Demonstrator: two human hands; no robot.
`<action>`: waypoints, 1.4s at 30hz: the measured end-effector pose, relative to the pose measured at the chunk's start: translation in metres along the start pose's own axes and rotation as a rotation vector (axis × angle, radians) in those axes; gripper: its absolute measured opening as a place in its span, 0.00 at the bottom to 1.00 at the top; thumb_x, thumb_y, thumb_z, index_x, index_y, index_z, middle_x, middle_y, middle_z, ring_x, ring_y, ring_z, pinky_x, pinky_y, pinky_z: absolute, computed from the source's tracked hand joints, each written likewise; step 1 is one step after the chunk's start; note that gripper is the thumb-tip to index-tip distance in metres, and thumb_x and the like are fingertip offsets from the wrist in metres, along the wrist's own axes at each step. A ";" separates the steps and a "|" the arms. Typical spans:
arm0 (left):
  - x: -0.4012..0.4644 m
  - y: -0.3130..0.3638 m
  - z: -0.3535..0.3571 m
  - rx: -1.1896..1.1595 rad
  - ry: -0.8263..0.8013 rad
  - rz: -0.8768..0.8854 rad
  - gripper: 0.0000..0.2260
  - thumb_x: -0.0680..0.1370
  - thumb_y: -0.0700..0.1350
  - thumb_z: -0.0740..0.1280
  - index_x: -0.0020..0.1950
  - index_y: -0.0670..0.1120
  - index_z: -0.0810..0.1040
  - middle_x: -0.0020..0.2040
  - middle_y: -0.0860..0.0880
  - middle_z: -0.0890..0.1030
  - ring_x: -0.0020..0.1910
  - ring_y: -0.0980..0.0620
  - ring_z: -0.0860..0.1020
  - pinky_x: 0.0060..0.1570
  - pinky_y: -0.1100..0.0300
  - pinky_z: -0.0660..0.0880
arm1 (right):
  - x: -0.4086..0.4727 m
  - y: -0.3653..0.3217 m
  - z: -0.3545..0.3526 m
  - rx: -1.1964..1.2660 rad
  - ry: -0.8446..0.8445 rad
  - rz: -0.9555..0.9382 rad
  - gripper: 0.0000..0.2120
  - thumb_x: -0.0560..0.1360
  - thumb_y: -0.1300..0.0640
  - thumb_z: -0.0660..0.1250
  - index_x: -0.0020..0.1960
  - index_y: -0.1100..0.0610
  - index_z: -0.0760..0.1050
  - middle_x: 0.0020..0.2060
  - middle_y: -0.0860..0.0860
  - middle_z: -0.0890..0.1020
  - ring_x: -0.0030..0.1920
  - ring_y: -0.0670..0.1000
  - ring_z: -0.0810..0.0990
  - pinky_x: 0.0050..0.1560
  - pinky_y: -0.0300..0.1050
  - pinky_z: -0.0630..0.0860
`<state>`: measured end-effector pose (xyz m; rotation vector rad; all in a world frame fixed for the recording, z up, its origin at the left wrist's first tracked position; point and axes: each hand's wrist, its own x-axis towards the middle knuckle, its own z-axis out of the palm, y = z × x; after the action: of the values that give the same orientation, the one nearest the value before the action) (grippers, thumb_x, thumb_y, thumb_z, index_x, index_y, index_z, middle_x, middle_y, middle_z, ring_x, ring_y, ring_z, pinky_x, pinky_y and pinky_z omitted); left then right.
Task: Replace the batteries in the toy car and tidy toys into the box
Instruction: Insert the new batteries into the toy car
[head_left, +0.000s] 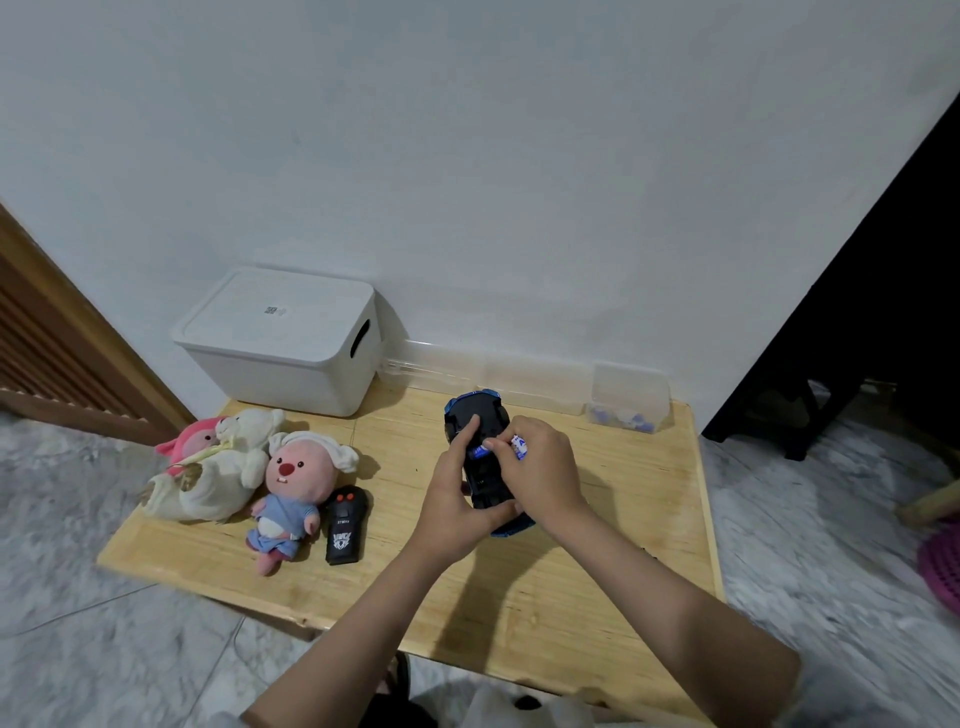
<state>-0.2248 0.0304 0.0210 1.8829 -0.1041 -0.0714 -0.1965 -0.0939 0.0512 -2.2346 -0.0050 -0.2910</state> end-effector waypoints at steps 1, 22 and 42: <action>0.000 0.000 0.000 0.004 0.001 -0.004 0.46 0.61 0.51 0.78 0.74 0.62 0.57 0.66 0.55 0.71 0.65 0.54 0.72 0.61 0.50 0.74 | 0.001 -0.001 0.000 0.006 -0.004 0.010 0.08 0.72 0.55 0.71 0.37 0.58 0.76 0.34 0.50 0.79 0.38 0.50 0.76 0.37 0.46 0.72; -0.011 -0.010 0.003 -0.084 0.016 -0.087 0.44 0.64 0.38 0.79 0.74 0.56 0.61 0.63 0.59 0.73 0.61 0.62 0.74 0.59 0.58 0.76 | 0.010 0.016 -0.036 1.279 -0.330 0.936 0.06 0.78 0.70 0.58 0.52 0.68 0.73 0.40 0.61 0.80 0.35 0.52 0.85 0.36 0.44 0.83; -0.004 -0.009 0.006 -0.063 -0.024 -0.132 0.45 0.60 0.50 0.79 0.73 0.60 0.60 0.62 0.55 0.72 0.62 0.56 0.73 0.59 0.51 0.76 | 0.006 0.001 -0.035 0.513 -0.316 0.423 0.08 0.75 0.55 0.70 0.53 0.48 0.79 0.41 0.53 0.86 0.27 0.39 0.78 0.27 0.44 0.74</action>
<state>-0.2292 0.0281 0.0105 1.8245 0.0056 -0.1859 -0.1979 -0.1224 0.0730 -1.6960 0.1994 0.2695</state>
